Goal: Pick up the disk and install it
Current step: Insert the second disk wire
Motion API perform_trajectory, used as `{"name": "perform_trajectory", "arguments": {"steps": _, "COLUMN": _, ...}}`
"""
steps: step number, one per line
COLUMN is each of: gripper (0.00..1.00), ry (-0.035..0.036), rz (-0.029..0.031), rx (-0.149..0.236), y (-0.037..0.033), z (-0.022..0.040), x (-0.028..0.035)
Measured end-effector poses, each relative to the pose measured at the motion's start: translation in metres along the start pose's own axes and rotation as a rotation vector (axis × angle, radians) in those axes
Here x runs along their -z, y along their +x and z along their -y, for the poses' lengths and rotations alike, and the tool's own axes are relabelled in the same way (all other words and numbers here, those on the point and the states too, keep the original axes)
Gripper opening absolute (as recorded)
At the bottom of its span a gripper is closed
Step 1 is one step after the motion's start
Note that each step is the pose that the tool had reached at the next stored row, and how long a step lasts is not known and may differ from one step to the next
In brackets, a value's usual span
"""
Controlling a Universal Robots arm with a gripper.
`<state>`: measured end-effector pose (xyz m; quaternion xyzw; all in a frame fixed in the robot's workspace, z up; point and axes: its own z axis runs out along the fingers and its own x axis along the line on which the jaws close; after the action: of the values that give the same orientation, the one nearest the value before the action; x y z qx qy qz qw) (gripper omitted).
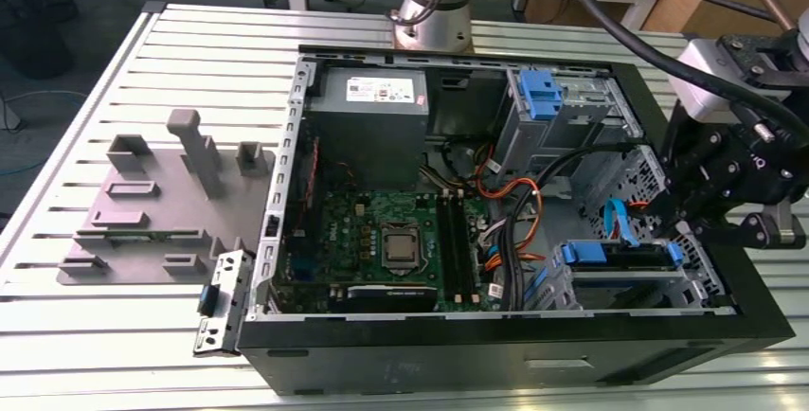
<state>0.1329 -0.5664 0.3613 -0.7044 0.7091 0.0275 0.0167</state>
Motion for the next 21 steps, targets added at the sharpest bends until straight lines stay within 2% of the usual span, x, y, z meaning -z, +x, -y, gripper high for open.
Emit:
{"name": "perform_trajectory", "arguments": {"steps": 9, "gripper": 0.29, "ry": 0.0, "rz": -0.0001, "rx": 0.0, "y": -0.0014, "z": 0.0057, "x": -0.0003}}
{"name": "perform_trajectory", "arguments": {"steps": 21, "gripper": 0.29, "ry": 0.0, "rz": -0.0003, "rx": 0.0, "y": -0.0039, "z": 0.008, "x": -0.0012}}
